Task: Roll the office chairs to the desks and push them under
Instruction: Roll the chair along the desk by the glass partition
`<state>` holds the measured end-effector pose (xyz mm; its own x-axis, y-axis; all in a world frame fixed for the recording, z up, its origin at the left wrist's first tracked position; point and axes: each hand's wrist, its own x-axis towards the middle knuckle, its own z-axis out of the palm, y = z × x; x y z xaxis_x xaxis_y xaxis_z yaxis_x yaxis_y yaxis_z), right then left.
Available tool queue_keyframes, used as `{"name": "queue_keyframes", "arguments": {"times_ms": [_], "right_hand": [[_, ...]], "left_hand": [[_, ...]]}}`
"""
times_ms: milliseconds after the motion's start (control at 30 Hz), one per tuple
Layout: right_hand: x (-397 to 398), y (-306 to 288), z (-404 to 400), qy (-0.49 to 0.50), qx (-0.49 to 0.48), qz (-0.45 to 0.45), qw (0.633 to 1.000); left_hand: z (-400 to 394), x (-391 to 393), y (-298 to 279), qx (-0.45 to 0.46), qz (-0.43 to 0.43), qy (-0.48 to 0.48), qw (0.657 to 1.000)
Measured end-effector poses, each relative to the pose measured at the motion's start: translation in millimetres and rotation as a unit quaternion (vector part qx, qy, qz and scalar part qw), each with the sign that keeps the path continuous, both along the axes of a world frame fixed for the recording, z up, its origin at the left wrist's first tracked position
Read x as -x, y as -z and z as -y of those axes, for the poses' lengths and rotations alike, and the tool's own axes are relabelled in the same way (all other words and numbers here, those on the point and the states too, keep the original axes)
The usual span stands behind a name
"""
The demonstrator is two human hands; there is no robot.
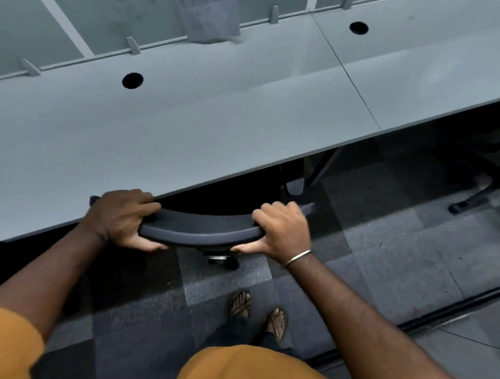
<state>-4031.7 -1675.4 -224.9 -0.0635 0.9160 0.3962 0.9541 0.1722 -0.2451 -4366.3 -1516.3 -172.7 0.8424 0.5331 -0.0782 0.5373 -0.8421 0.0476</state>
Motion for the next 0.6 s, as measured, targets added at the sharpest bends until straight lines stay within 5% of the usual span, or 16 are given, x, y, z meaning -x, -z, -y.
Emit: {"name": "queue_keyframes", "arguments": {"times_ms": [267, 600], "right_hand": [[-119, -12, -78, -0.078, 0.069, 0.033, 0.994], [-201, -14, -101, -0.016, 0.154, 0.021, 0.988]], "left_hand": [[13, -86, 14, -0.033, 0.064, -0.086, 0.994], [-2, -177, 17, -0.015, 0.027, -0.111, 0.993]]}}
